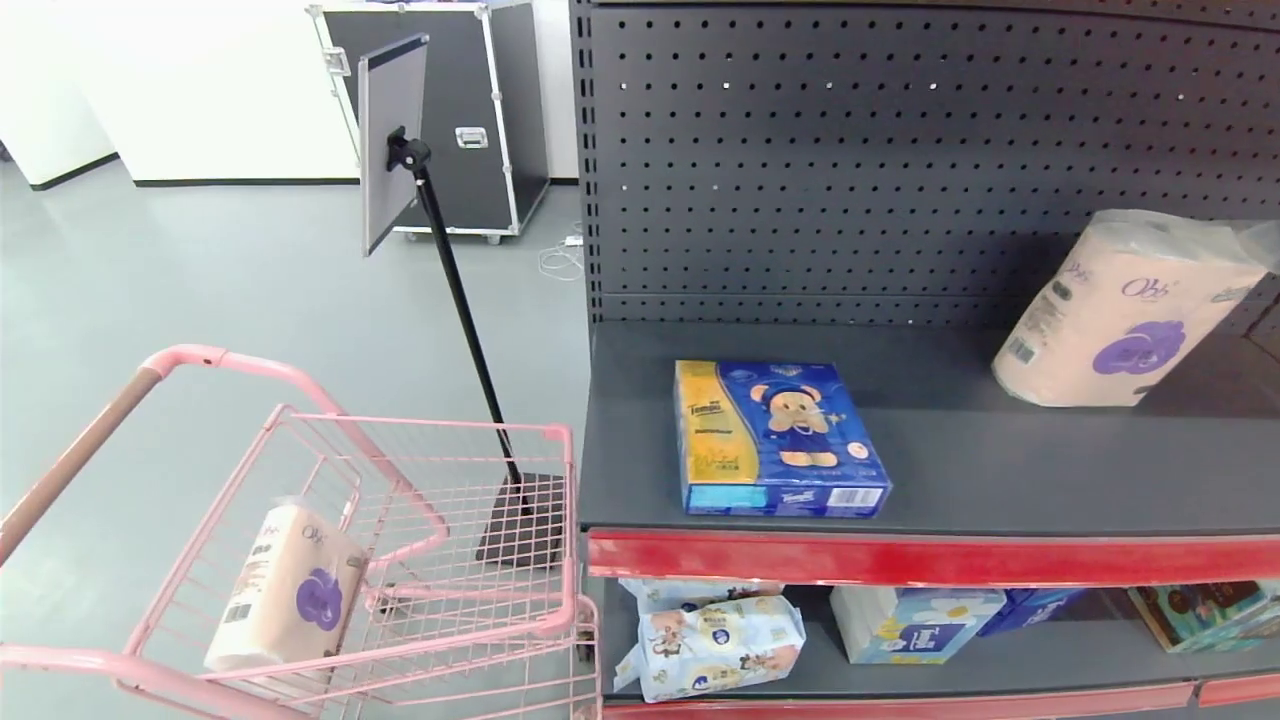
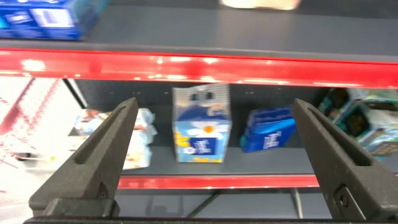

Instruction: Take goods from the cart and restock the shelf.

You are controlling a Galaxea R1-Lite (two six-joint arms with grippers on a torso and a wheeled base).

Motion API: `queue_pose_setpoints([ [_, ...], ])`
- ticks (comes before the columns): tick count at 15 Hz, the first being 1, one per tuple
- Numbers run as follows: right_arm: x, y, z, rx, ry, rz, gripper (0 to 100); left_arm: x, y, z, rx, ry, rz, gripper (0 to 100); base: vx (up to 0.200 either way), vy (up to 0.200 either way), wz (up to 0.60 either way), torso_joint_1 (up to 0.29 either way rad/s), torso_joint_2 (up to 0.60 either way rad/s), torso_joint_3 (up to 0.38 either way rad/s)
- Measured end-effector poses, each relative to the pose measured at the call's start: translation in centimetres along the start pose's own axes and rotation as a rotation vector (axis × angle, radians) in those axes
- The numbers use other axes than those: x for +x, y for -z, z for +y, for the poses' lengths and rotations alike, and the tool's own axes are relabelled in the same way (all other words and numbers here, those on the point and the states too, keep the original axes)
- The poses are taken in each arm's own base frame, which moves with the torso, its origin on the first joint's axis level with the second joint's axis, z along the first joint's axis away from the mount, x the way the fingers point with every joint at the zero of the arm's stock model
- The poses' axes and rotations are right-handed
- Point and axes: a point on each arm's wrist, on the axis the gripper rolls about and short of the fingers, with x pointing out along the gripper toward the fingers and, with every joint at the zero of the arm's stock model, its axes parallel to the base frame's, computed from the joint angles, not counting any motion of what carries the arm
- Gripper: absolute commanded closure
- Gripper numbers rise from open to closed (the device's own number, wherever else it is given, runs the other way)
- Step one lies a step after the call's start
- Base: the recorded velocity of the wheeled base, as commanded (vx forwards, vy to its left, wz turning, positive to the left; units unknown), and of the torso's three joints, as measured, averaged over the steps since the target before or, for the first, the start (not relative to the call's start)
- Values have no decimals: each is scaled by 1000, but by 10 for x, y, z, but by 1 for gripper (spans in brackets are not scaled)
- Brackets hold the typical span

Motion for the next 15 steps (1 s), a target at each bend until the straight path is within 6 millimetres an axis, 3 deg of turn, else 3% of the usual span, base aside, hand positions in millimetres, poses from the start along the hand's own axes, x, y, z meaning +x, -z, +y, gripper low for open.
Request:
queue_pose_setpoints([
  [4, 0, 0, 0, -1, 0, 0, 0, 0, 0, 0, 0, 0, 1, 0, 0, 200, 0, 6, 5, 4],
  [10, 0, 0, 0, 1, 0, 0, 0, 0, 0, 0, 0, -2, 1, 0, 0, 0, 0, 0, 0, 0],
  [15, 0, 0, 0, 3, 0, 0, 0, 0, 0, 0, 0, -1, 1, 0, 0, 0, 0, -120, 313, 190],
])
